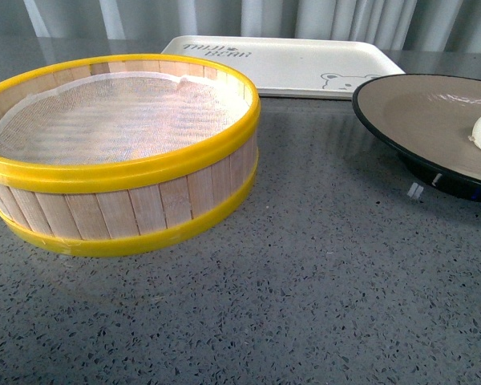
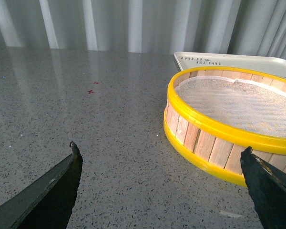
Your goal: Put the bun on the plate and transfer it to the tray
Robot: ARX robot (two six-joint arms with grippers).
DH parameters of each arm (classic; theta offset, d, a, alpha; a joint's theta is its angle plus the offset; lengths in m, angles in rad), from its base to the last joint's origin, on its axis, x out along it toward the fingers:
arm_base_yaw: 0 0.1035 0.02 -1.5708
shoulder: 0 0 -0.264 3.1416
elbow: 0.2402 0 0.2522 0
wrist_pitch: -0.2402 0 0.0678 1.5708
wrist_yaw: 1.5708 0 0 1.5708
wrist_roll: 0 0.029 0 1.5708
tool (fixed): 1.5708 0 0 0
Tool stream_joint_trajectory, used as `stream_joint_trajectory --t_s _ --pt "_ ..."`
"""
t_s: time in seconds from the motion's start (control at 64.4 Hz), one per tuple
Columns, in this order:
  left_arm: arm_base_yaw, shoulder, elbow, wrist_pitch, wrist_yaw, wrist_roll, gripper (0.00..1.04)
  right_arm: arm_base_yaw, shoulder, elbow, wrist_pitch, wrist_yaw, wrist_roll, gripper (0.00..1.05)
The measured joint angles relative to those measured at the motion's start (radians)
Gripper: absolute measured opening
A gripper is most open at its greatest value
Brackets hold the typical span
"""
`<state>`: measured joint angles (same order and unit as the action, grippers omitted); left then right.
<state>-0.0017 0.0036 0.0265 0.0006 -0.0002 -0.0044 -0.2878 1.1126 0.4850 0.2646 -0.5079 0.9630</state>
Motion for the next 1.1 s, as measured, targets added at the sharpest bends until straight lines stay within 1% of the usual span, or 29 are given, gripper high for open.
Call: stream_joint_trajectory --t_s 0.311,0.528,0.715,0.73,0.808,0.901,0.932,0.979,1.01,1.103 --pt "0.0 0.0 0.0 0.0 0.0 0.0 0.98 0.011 0.054 0.0 0.014 0.005 0.056 0.96" --pt "0.0 0.0 0.0 0.0 0.0 0.0 0.98 0.064 0.16 0.0 0.093 0.004 0.126 0.96" --pt "0.0 0.0 0.0 0.0 0.0 0.0 0.98 0.114 0.212 0.002 0.131 0.013 0.182 0.96" --pt "0.0 0.0 0.0 0.0 0.0 0.0 0.98 0.117 0.212 0.002 0.133 0.013 0.184 0.95" --pt "0.0 0.0 0.0 0.0 0.0 0.0 0.98 0.142 0.209 0.004 0.136 0.017 0.203 0.77" --pt "0.0 0.0 0.0 0.0 0.0 0.0 0.98 0.159 0.206 0.004 0.132 0.021 0.213 0.62" --pt "0.0 0.0 0.0 0.0 0.0 0.0 0.98 0.162 0.206 0.004 0.13 0.02 0.214 0.58" --pt "0.0 0.0 0.0 0.0 0.0 0.0 0.98 0.166 0.204 0.004 0.127 0.021 0.216 0.49" --pt "0.0 0.0 0.0 0.0 0.0 0.0 0.98 0.166 0.203 0.004 0.127 0.02 0.216 0.46" --pt "0.0 0.0 0.0 0.0 0.0 0.0 0.98 0.167 0.2 0.004 0.127 0.019 0.217 0.3"
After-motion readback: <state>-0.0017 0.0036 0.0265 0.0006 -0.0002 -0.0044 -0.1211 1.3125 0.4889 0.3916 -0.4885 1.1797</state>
